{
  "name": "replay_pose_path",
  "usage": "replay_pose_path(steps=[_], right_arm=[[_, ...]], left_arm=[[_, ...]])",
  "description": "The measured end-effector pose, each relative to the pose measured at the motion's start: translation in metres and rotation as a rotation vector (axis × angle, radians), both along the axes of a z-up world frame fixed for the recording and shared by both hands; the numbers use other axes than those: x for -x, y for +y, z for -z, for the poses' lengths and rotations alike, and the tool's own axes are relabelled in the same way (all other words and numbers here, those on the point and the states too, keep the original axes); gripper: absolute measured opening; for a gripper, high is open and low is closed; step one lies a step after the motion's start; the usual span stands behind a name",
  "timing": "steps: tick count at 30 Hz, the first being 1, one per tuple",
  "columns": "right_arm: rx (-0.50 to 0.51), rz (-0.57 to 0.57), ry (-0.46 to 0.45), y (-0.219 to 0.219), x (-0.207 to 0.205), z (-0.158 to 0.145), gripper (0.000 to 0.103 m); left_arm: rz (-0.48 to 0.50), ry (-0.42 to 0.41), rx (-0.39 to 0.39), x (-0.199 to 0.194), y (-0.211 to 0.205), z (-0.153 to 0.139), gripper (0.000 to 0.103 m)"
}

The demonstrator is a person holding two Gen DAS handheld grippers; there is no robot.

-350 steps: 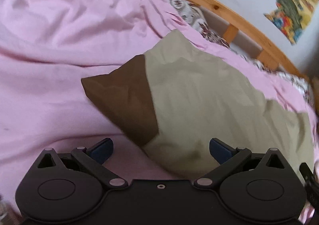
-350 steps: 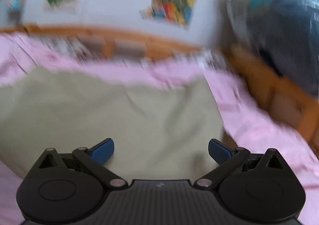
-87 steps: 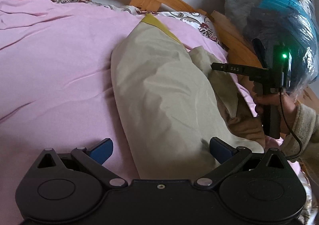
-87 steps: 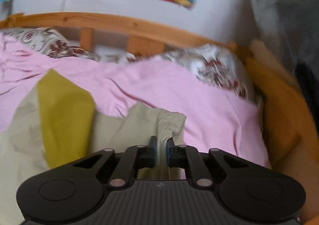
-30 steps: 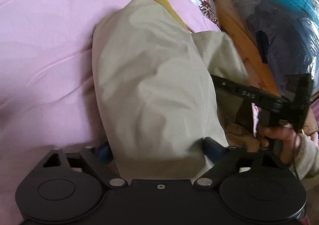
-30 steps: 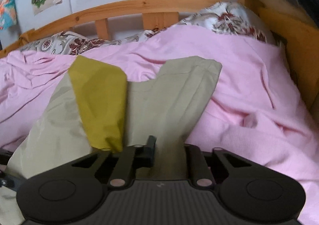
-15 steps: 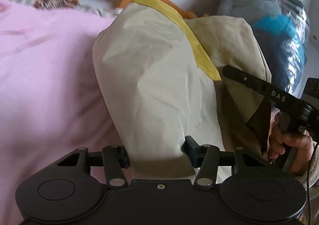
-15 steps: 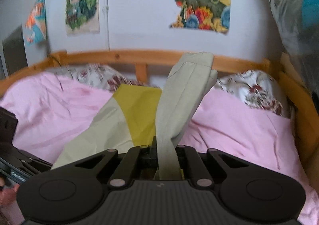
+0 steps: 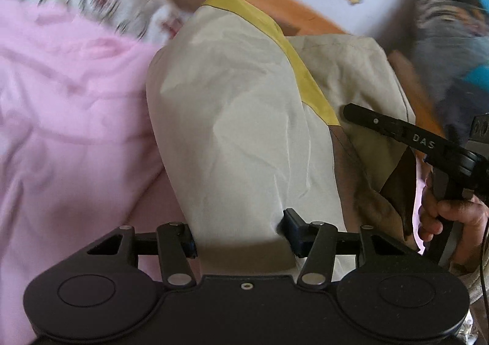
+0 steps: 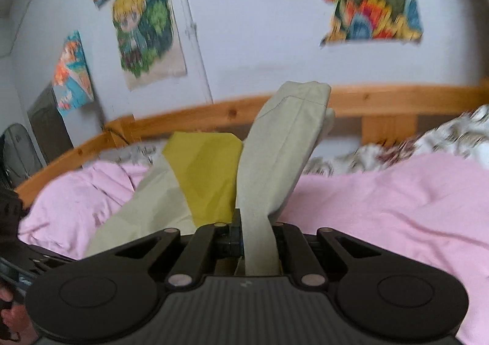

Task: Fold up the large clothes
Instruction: 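Grasp the beige jacket end with the right tool and lift it, then fold the held beige end over the bundle with the right tool and release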

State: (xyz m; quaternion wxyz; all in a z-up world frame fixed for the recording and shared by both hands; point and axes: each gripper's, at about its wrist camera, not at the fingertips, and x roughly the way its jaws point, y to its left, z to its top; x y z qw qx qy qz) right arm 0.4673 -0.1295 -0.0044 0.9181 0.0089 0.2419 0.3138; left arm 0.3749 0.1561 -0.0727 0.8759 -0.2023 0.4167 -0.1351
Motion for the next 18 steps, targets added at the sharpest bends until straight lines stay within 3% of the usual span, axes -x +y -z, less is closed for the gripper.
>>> replay_pose_path(steps=[4, 7, 9, 12, 14, 18], right_arm=[[0.096, 0.029, 0.021, 0.015, -0.018, 0.037, 0.008], [0.15, 0.06, 0.01, 0.012, -0.021, 0.051, 0.016], [0.146, 0.08, 0.022, 0.004, -0.019, 0.055, 0.032], [0.16, 0.088, 0.014, -0.008, -0.012, 0.058, 0.045], [0.173, 0.094, 0.009, -0.016, -0.006, 0.059, 0.061], [0.185, 0.101, -0.009, -0.023, 0.009, 0.056, 0.082]], left_arm=[[-0.045, -0.004, -0.013, 0.002, -0.001, 0.022, 0.065], [-0.04, -0.034, -0.061, 0.007, -0.01, 0.021, 0.071], [-0.044, -0.033, -0.088, 0.005, -0.015, 0.021, 0.076], [-0.061, -0.027, -0.112, 0.006, -0.019, 0.024, 0.083], [-0.072, -0.02, -0.132, 0.007, -0.023, 0.024, 0.087], [-0.095, -0.01, -0.201, 0.013, -0.036, 0.021, 0.094]])
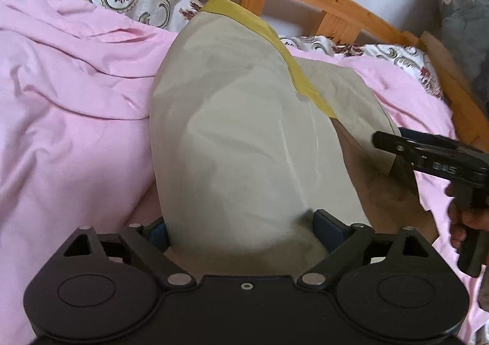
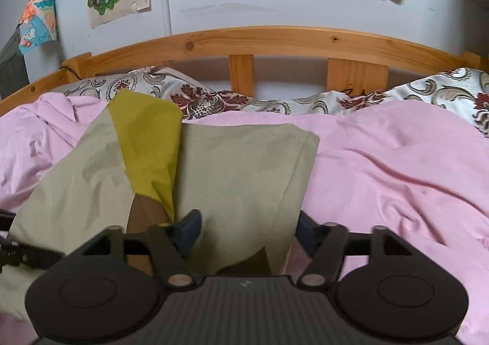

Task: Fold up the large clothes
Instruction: 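Fold the held beige end over the bundle with the right tool and release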

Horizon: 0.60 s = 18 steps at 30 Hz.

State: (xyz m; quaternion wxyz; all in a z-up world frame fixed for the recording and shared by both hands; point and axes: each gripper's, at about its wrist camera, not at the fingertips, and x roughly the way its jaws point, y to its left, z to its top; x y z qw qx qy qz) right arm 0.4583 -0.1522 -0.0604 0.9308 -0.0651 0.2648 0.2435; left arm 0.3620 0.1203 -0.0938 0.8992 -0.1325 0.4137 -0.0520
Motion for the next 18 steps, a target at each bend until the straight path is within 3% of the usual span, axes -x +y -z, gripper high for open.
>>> replay_pose_path(steps=[8, 18], right_arm=[[-0.023, -0.005, -0.101, -0.001, 0.043, -0.018, 0.102], [-0.09, -0.011, -0.215, -0.001, 0.095, -0.048, 0.103]], left_arm=[[-0.077, -0.02, -0.096, 0.023, -0.018, -0.018, 0.098], [-0.082, -0.21, -0.186, 0.067, -0.041, -0.068, 0.102]])
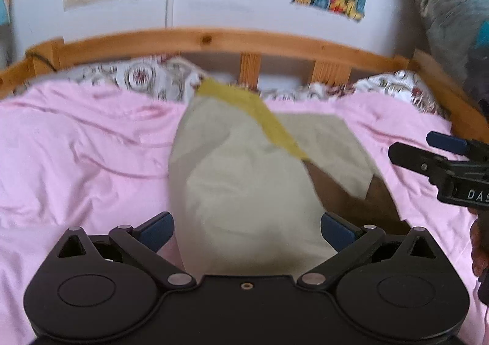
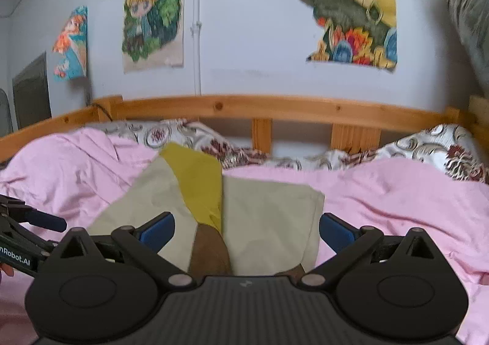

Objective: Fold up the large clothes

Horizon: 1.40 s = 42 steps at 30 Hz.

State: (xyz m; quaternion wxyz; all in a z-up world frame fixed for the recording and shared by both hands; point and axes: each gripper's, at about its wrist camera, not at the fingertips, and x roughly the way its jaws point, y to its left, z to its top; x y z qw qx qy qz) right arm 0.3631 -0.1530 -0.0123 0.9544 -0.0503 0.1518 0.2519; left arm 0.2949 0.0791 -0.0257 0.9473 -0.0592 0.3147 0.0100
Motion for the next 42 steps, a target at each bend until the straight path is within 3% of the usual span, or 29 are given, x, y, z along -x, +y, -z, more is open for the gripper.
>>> replay_pose_path(steps=[12, 21, 31, 36, 42], right_arm=[[-0.067, 0.064, -0.114, -0.021, 0.042, -0.029, 0.103], [-0.12, 0.085, -0.224, -0.035, 0.109, -0.041, 0.103], [-0.08, 0.079, -0.32, -0.04, 0.197, -0.031, 0.103], [-0.087, 0.105, -0.288, -0.05, 0.226, -0.022, 0.103], [-0.094, 0.143, -0.223, -0.064, 0.244, 0.002, 0.103]], left_arm=[[-0.075, -0.152, 0.007, 0.044, -0.001, -0.045, 0.102], [-0.144, -0.256, -0.007, 0.099, -0.007, -0.062, 0.102], [-0.158, -0.254, -0.027, 0.173, -0.027, -0.049, 0.102], [-0.211, -0.281, -0.005, 0.206, -0.03, -0.038, 0.102], [-0.261, -0.296, -0.046, 0.231, -0.038, -0.012, 0.102]])
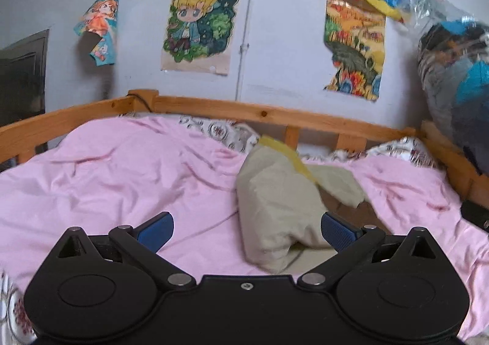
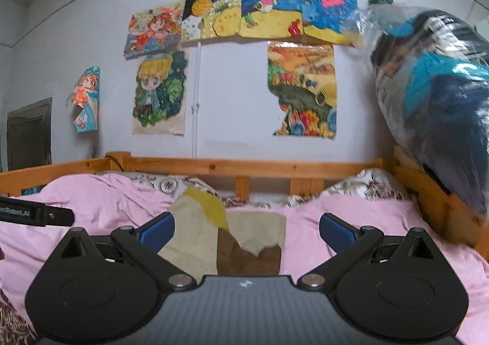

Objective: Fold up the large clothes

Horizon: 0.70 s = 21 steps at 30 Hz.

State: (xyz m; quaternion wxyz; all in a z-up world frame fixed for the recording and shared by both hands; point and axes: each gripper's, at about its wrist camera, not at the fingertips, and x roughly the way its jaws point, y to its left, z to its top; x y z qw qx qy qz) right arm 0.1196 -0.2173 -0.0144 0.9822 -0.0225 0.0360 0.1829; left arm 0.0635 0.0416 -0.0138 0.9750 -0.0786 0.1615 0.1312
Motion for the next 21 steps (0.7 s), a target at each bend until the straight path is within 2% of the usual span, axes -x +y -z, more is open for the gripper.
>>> replay_pose_path(steps=[4, 8, 15, 21], right_arm=[[-0.028, 0.009, 0.057, -0.009, 0.006, 0.018, 0.103], [-0.042, 0.02, 0.115, -0.014, 0.01, 0.032, 0.103], [0.045, 0.008, 0.134, 0.001, 0.009, 0.046, 0.103], [0.075, 0.009, 0.168, 0.006, 0.004, 0.054, 0.103]], left_arm=[[0.001, 0.045, 0.006, 0.007, -0.004, 0.019, 0.102], [0.004, 0.052, 0.006, 0.013, -0.008, 0.03, 0.102], [0.01, 0.057, -0.023, 0.015, -0.015, 0.04, 0.102], [0.006, 0.079, -0.026, 0.013, -0.016, 0.045, 0.102]])
